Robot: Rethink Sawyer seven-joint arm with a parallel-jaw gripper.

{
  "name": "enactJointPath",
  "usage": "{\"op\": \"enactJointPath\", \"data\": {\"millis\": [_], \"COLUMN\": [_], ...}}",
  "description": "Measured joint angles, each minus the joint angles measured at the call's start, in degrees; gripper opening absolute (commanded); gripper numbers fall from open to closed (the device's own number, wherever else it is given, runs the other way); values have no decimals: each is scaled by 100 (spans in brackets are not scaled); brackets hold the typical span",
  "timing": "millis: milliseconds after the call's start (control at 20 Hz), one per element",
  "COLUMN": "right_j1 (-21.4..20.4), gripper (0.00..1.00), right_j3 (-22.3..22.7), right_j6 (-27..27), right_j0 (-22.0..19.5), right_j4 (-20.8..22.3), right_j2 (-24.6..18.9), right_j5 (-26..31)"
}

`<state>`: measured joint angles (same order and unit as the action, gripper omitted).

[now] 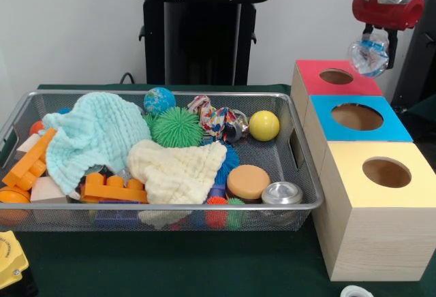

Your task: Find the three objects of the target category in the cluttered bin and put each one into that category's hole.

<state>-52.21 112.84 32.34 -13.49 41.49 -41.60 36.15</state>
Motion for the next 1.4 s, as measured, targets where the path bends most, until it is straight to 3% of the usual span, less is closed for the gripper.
{"op": "enactJointPath", "data": {"millis": [500, 950, 1400], "right_j1": [-80, 36, 323], "gripper": [0, 0, 0], "right_j3": [-27, -210, -698], "right_j6": [0, 0, 0], "right_j0": [21, -99, -280], "right_j4": [-427, -462, -466], "right_j2": [1, 1, 2], "right_j5": [319, 729, 953]}}
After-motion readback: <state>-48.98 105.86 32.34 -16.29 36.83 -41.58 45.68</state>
